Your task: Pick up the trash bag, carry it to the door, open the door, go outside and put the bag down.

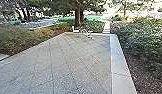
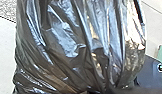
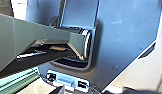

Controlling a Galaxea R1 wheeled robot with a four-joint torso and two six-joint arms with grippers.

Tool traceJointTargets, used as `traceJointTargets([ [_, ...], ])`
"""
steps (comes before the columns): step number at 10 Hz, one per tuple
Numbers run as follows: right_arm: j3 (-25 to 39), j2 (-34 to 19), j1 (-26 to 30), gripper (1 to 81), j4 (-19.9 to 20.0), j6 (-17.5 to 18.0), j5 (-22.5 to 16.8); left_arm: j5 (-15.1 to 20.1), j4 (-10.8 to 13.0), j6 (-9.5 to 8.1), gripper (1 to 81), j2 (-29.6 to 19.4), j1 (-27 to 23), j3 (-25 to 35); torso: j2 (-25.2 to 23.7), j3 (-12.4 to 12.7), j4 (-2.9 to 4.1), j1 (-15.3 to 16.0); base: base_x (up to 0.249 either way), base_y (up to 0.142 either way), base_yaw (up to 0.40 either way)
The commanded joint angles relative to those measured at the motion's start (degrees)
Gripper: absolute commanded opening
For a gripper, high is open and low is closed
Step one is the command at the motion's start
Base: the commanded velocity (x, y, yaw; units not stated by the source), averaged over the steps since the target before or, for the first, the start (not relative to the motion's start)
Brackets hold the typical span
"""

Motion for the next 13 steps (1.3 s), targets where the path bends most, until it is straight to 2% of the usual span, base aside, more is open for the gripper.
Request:
traceJointTargets([
  [1,1.31,2.02,1.6,81.1,-0.9,-0.81,-3.99,4.2,-1.38,0.15,1.0,-6.17,-6.19,8.06,0.0,0.0,0.0,0.0,0.0,0.0,0.0],
  [4,1.39,2.02,1.6,81.1,-0.99,-0.81,-3.9,4.37,-1.46,0.06,1.0,-13.29,-9.97,18.61,0.0,-0.02,0.0,0.0,0.0,0.0,0.0],
  [5,1.39,2.02,1.6,81.1,-0.9,-0.81,-3.9,4.63,-1.64,0.06,1.0,-14.53,-11.46,20.1,0.0,-0.02,0.0,0.0,0.0,0.0,0.0],
  [8,1.39,2.02,1.69,81.1,-0.9,-0.72,-3.99,5.78,-3.04,-0.02,1.0,-14.88,-17.35,17.73,0.0,-0.02,0.0,0.0,0.0,0.0,0.0],
  [9,1.22,2.02,1.6,81.1,-0.9,-0.72,-3.99,8.93,-3.83,-0.02,1.0,-14.96,-19.55,16.6,0.0,-0.02,0.0,0.0,0.0,0.0,0.0],
  [10,1.22,2.02,1.6,81.1,-0.9,-0.72,-3.91,10.59,-4.79,-0.02,1.0,-14.96,-21.84,15.37,0.0,-0.04,0.0,0.0,0.0,0.0,0.0],
  [11,1.3,2.02,1.52,81.1,-0.9,-0.72,-3.91,11.92,-5.84,-0.02,1.0,-14.96,-23.77,14.31,0.0,-0.04,0.0,0.0,0.0,0.0,0.0],
  [13,1.31,2.02,1.52,81.1,-0.9,-0.72,-3.99,12.46,-7.95,-0.02,1.0,-14.79,-26.41,12.21,0.0,-0.06,0.0,0.02,0.0,0.0,0.0],
])
